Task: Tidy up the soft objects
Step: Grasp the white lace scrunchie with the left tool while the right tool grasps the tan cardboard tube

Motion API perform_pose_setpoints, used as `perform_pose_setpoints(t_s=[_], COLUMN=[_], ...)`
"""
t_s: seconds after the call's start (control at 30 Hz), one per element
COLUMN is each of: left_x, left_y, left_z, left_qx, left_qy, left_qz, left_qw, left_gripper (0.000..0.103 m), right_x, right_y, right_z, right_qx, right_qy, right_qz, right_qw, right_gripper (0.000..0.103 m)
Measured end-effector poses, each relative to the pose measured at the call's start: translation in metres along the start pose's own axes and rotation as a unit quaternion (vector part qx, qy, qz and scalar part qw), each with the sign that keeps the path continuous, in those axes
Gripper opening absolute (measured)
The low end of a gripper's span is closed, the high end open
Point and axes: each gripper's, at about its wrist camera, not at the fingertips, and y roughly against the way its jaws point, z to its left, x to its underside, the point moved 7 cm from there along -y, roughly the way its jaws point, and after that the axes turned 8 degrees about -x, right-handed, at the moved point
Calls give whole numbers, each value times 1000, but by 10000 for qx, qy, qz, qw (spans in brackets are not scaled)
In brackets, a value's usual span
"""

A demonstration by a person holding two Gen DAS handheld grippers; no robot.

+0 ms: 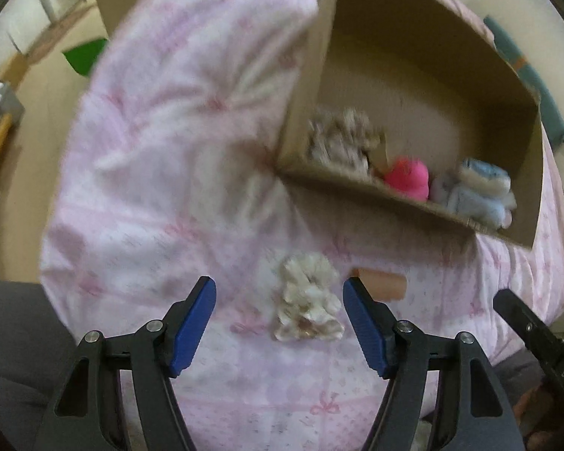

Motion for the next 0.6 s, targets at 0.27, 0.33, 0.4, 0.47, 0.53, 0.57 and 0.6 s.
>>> perform_pose_setpoints(t_s=[0.27,0.33,0.4,0.47,0.53,0.57,0.6], left_x=[12,15,16,16,16,15,15], left_y=[-35,-40,-41,-41,-38,-36,-33], left_z=[-24,-24,-23,-26,-27,-27,-27], left_qx=[-176,-289,-368,-364,-382,-400,-406], left_qy=[-401,-496,-531,-564,-589,-593,-592], left_qz=[496,588,588,562,515,489,440], left_qw=[9978,9966,9962,9962,9962,9962,9964], left_gripper=[47,36,24,18,16,16,16], right_x=[1,1,1,1,1,1,1], right_y=[-13,-15,-16,-16,-16,-15,-16], right_z=[-4,-4,-2,-2,-1,-1,-1], right_qx=[65,89,93,78,71,72,75], right_qy=[-61,-25,-1,1,3,7,19], right_qz=[173,199,219,222,224,225,228], right_qw=[9998,9998,9997,9997,9997,9997,9997], right_gripper=[71,71,71,71,71,71,71])
